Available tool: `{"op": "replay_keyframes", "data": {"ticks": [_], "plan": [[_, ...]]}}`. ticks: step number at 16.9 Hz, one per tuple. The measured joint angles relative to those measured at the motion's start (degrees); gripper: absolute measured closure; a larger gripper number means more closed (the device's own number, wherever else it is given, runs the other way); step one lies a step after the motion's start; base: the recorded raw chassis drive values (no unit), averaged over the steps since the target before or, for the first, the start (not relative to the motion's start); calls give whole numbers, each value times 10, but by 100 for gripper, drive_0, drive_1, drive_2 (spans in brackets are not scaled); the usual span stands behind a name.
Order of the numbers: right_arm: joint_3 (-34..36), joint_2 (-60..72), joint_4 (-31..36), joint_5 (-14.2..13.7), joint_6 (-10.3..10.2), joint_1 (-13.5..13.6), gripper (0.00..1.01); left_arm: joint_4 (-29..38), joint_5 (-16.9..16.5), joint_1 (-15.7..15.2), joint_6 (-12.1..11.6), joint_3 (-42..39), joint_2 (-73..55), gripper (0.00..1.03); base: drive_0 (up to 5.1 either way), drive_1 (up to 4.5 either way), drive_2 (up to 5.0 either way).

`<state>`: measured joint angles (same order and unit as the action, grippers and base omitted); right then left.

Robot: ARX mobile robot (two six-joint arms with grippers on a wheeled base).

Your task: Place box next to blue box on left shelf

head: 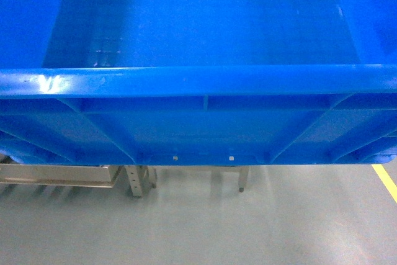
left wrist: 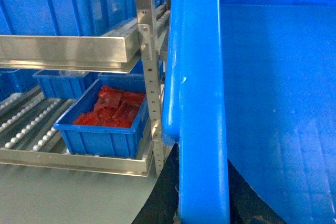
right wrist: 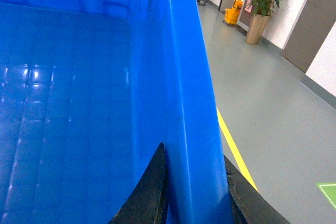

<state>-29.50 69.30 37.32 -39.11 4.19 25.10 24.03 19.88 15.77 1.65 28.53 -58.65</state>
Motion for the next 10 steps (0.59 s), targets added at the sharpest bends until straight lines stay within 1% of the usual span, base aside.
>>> {"op": "replay_keyframes", "data": {"ticks": [10], "plan": [[0, 0, 0, -3, 2, 0, 85, 0, 0, 1, 0, 0, 1, 95, -487, 250, 250]]}}
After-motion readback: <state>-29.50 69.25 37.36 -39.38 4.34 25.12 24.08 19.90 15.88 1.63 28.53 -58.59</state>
